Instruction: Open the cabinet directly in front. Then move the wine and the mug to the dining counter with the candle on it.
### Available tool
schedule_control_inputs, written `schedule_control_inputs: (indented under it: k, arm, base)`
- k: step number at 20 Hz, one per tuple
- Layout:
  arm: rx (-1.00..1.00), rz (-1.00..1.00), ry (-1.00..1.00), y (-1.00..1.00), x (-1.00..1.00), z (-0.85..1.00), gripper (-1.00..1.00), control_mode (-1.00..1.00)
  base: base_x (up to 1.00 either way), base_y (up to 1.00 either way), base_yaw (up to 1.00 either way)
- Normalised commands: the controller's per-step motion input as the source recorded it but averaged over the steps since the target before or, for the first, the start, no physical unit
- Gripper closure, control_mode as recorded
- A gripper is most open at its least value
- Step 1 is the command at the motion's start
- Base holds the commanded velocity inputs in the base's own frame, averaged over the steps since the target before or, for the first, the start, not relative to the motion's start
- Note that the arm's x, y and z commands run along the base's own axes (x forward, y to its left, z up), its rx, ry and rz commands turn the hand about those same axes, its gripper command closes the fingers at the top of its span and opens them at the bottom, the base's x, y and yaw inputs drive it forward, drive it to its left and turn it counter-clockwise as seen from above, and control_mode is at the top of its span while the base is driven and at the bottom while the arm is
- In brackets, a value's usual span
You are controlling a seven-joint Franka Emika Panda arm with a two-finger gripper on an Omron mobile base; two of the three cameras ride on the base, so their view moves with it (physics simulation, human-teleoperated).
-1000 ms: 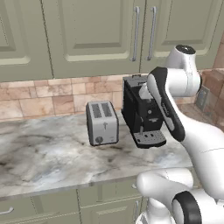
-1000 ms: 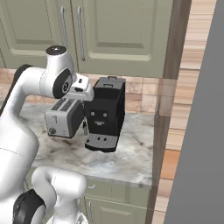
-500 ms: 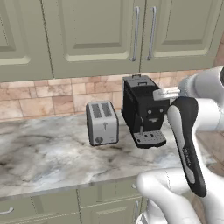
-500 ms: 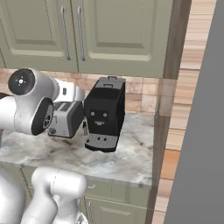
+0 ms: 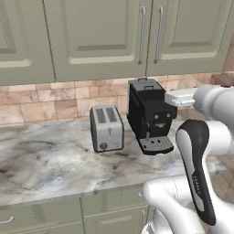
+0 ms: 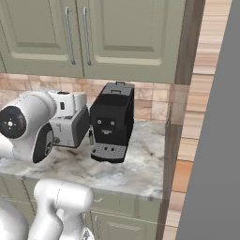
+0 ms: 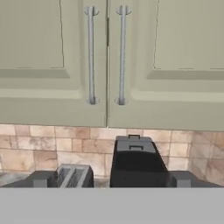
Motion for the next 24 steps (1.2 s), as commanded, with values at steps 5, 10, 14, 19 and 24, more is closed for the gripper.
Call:
schedule_control_inputs:
  k: [5, 10, 14, 19, 24]
  arm:
    - [0.03, 0.0, -0.17, 0.0, 0.0, 0.54, -1.0, -1.0]
    - [0.04, 0.0, -0.09, 0.0, 0.0, 0.55, -1.0, -1.0]
    - [0.01, 0.0, 0.0, 0.0, 0.1, 0.3, -1.0, -1.0]
    - [0.0, 0.0, 0.05, 0.0, 0.26, 0.18, -1.0, -1.0]
    - [0.0, 0.0, 0.1, 0.0, 0.35, 0.0, -1.0, -1.0]
  base:
    - [0.0, 0.0, 0.0]
    - [0.0, 0.0, 0.0]
    - [0.0, 0.0, 0.0]
    - [0.0, 0.0, 0.0]
    - [0.0, 0.0, 0.0]
